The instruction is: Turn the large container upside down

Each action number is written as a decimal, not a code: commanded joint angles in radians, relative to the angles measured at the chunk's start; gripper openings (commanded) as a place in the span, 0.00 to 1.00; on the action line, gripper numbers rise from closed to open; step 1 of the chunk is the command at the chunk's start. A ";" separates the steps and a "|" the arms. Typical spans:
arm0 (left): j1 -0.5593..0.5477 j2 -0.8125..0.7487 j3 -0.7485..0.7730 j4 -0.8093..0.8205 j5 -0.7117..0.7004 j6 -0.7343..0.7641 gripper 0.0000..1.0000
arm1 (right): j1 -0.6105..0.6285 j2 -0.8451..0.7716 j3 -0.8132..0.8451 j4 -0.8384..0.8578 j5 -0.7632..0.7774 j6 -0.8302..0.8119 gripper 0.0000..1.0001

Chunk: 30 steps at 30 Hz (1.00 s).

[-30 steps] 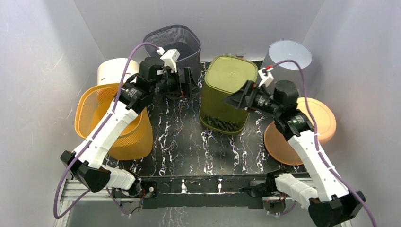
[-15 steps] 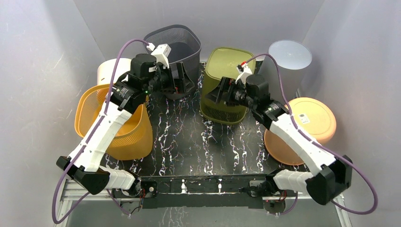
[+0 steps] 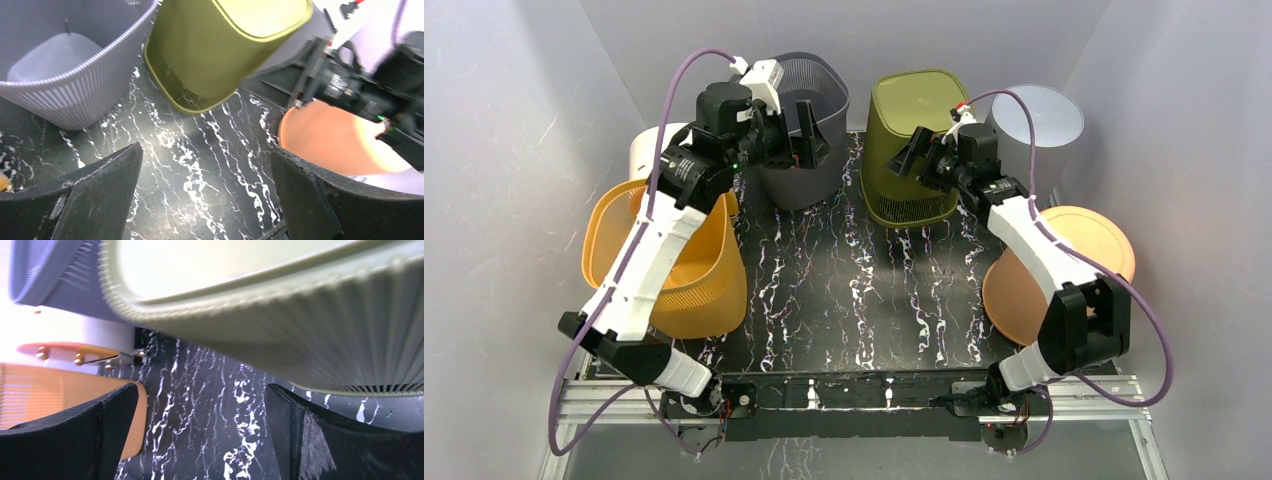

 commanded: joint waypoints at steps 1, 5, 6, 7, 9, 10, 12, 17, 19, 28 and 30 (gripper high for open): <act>0.022 0.045 0.075 0.024 -0.060 0.108 0.98 | 0.007 -0.166 0.013 0.027 -0.065 -0.035 0.98; 0.041 0.134 0.133 0.061 -0.087 0.195 0.98 | 0.008 -0.300 -0.046 -0.064 -0.080 -0.053 0.98; 0.049 0.161 0.157 0.056 -0.089 0.224 0.98 | 0.008 -0.330 -0.056 -0.089 -0.078 -0.055 0.98; 0.053 0.189 0.183 0.049 -0.098 0.243 0.98 | 0.008 -0.361 -0.066 -0.116 -0.072 -0.059 0.98; 0.061 0.244 0.233 0.035 -0.106 0.286 0.98 | 0.008 -0.418 -0.079 -0.168 -0.055 -0.064 0.98; 0.064 0.266 0.254 0.035 -0.099 0.310 0.98 | 0.008 -0.443 -0.081 -0.197 -0.043 -0.067 0.98; 0.070 0.300 0.286 0.046 -0.085 0.362 0.98 | 0.008 -0.483 -0.078 -0.256 -0.023 -0.070 0.98; 0.104 0.378 0.343 0.046 -0.012 0.455 0.98 | 0.008 -0.538 -0.048 -0.350 0.013 -0.082 0.98; 0.125 0.415 0.378 0.019 0.033 0.472 0.98 | 0.008 -0.544 -0.036 -0.377 0.034 -0.091 0.98; 0.180 0.507 0.412 -0.055 0.174 0.485 0.98 | 0.008 -0.533 -0.018 -0.409 0.052 -0.097 0.98; 0.180 0.511 0.405 -0.063 0.169 0.486 0.98 | 0.008 -0.532 -0.020 -0.406 0.049 -0.095 0.98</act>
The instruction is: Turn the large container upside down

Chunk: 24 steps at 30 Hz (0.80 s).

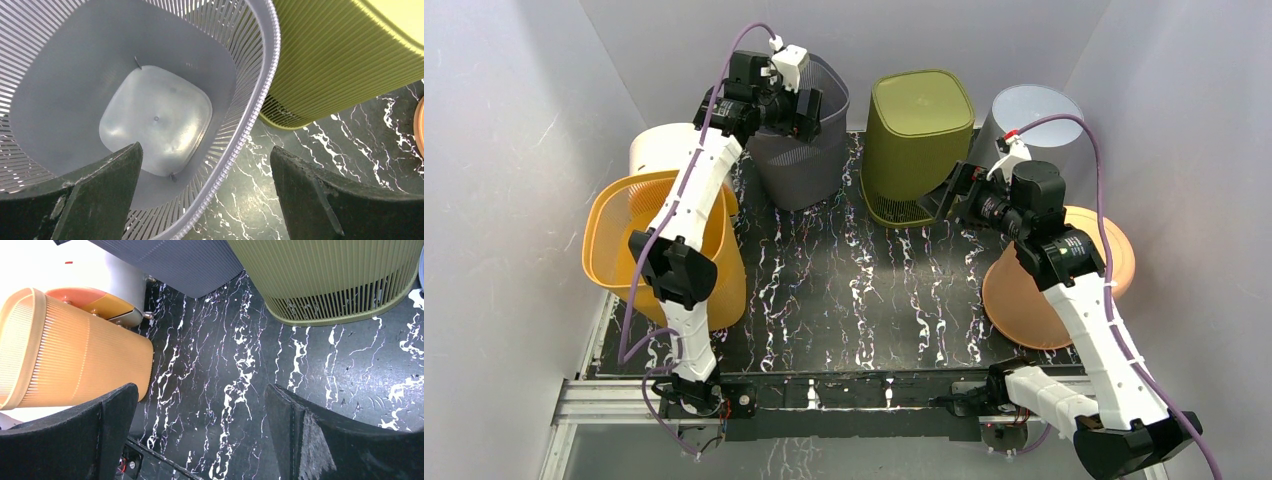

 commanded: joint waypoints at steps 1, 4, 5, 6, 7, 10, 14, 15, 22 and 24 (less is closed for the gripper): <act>0.004 -0.002 0.019 -0.042 0.056 0.027 0.98 | 0.000 -0.002 0.044 0.021 0.015 -0.020 0.98; 0.004 -0.004 -0.007 -0.037 0.073 0.026 0.98 | 0.001 -0.001 0.040 0.020 0.021 -0.021 0.98; 0.004 -0.002 -0.012 -0.039 0.073 0.027 0.98 | 0.000 0.000 0.041 0.019 0.022 -0.021 0.98; 0.004 0.000 -0.010 -0.044 0.077 0.027 0.98 | 0.001 0.001 0.041 0.020 0.022 -0.021 0.98; 0.004 0.004 -0.007 -0.053 0.077 0.029 0.98 | 0.001 0.003 0.040 0.021 0.022 -0.020 0.98; 0.003 0.006 -0.008 -0.071 0.076 0.032 0.97 | 0.001 0.009 0.028 0.036 0.021 -0.006 0.98; 0.004 0.000 -0.027 -0.072 0.077 0.041 0.92 | 0.001 0.023 0.019 0.057 0.001 0.017 0.98; 0.004 0.003 -0.029 -0.075 0.080 0.040 0.83 | 0.000 0.023 0.014 0.065 0.000 0.022 0.98; 0.002 -0.008 -0.015 -0.096 0.095 0.014 0.71 | 0.000 0.025 -0.004 0.077 -0.008 0.033 0.98; 0.004 -0.016 -0.022 -0.097 0.092 0.012 0.67 | 0.001 0.026 -0.009 0.082 -0.012 0.036 0.98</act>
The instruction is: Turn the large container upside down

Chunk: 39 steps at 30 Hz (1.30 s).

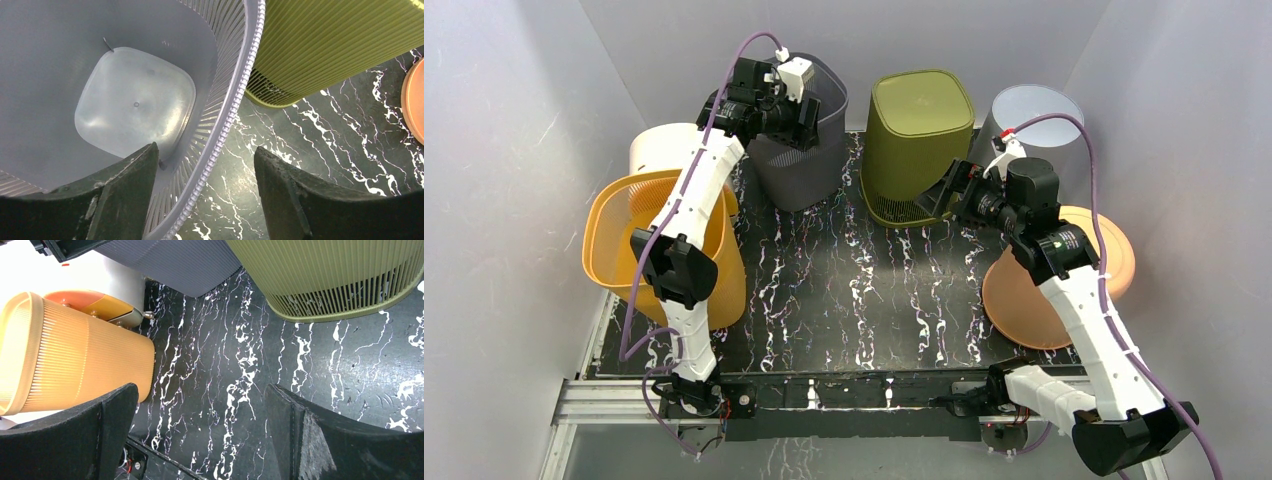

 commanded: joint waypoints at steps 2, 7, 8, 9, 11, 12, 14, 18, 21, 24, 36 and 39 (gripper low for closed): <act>-0.002 -0.034 0.002 -0.030 0.032 -0.009 0.60 | 0.000 -0.012 -0.013 0.077 -0.009 0.015 0.98; -0.002 -0.030 0.013 -0.038 0.054 -0.024 0.41 | 0.001 -0.020 -0.033 0.082 -0.004 0.026 0.98; -0.002 -0.029 0.021 -0.043 0.057 -0.028 0.37 | 0.000 -0.023 -0.035 0.082 -0.002 0.026 0.98; -0.003 -0.026 0.028 -0.048 0.060 -0.032 0.32 | 0.001 -0.024 -0.037 0.080 -0.002 0.027 0.98; -0.002 -0.026 0.039 -0.055 0.067 -0.038 0.22 | 0.000 -0.025 -0.039 0.080 0.001 0.028 0.98; -0.002 -0.027 0.043 -0.059 0.070 -0.043 0.17 | 0.001 -0.024 -0.040 0.079 0.001 0.028 0.98; -0.002 -0.031 0.048 -0.063 0.078 -0.049 0.11 | 0.001 -0.023 -0.043 0.081 0.002 0.030 0.98; -0.003 -0.060 0.046 -0.065 0.093 -0.078 0.00 | 0.001 -0.015 -0.068 0.115 0.003 0.049 0.98; -0.009 -0.098 0.029 -0.058 0.116 -0.114 0.00 | 0.000 0.007 -0.101 0.197 0.006 0.078 0.98; -0.026 -0.146 -0.014 -0.034 0.132 -0.150 0.00 | 0.001 0.063 -0.108 0.287 0.006 0.104 0.98; -0.090 -0.357 -0.257 0.004 0.127 -0.238 0.00 | 0.001 0.289 -0.073 0.512 0.111 0.160 0.98; -0.104 -0.387 -0.289 -0.016 0.114 -0.247 0.00 | -0.002 0.335 -0.053 0.536 0.147 0.159 0.98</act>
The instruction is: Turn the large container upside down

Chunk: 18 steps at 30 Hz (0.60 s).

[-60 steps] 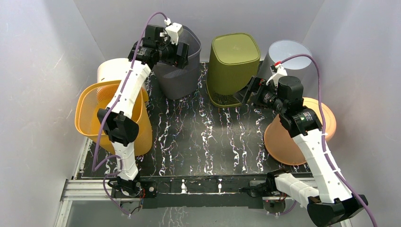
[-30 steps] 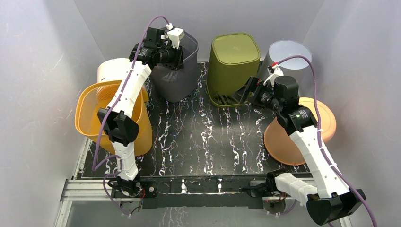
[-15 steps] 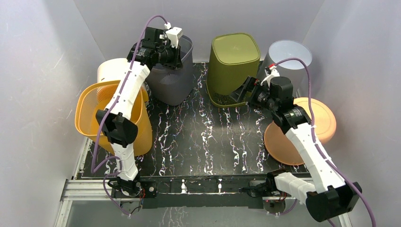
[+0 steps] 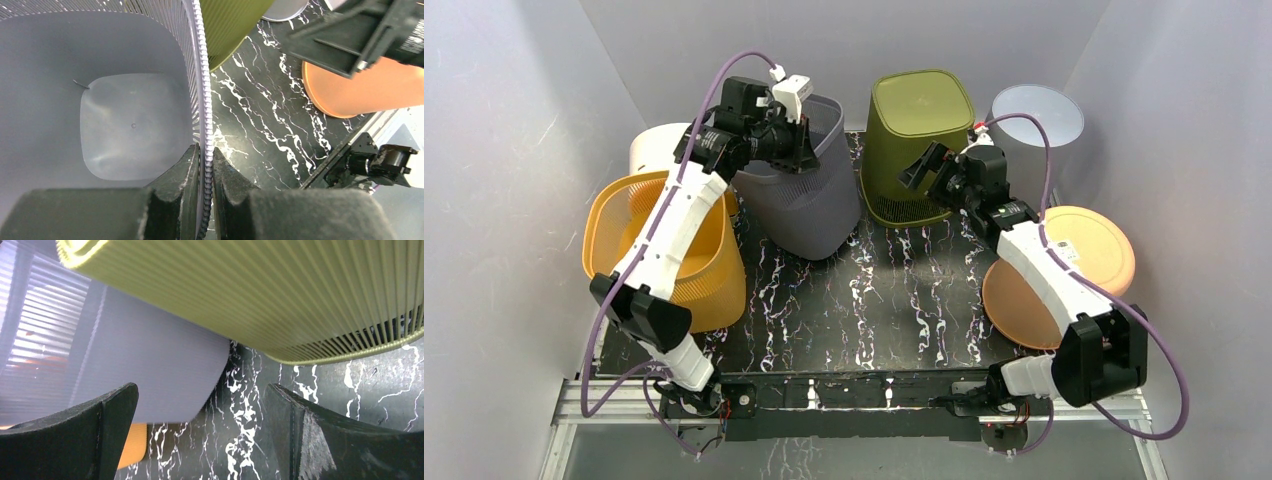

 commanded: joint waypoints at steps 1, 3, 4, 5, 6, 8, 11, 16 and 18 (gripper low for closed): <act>-0.022 -0.092 -0.040 -0.001 0.035 -0.066 0.00 | -0.004 0.047 0.068 0.131 0.084 0.011 0.98; -0.035 -0.112 -0.064 -0.001 0.037 -0.074 0.00 | -0.008 0.087 0.092 0.152 0.100 0.016 0.98; -0.043 -0.121 -0.074 0.003 0.039 -0.078 0.00 | -0.010 0.105 0.106 0.167 0.108 0.018 0.98; -0.052 -0.131 -0.085 0.005 0.039 -0.080 0.00 | -0.012 0.125 0.122 0.178 0.112 0.019 0.98; -0.059 -0.140 -0.096 0.008 0.039 -0.083 0.00 | -0.015 0.148 0.141 0.181 0.118 0.019 0.98; -0.073 -0.160 -0.115 0.013 0.044 -0.090 0.00 | -0.022 0.193 0.189 0.176 0.118 0.011 0.98; -0.094 -0.188 -0.144 0.034 0.066 -0.107 0.00 | -0.040 0.256 0.278 0.121 0.015 -0.022 0.98; -0.110 -0.230 -0.177 0.069 0.117 -0.150 0.00 | -0.041 0.221 0.298 0.036 -0.094 -0.046 0.98; -0.113 -0.241 -0.182 0.082 0.132 -0.169 0.00 | -0.041 0.154 0.249 0.040 -0.101 -0.048 0.98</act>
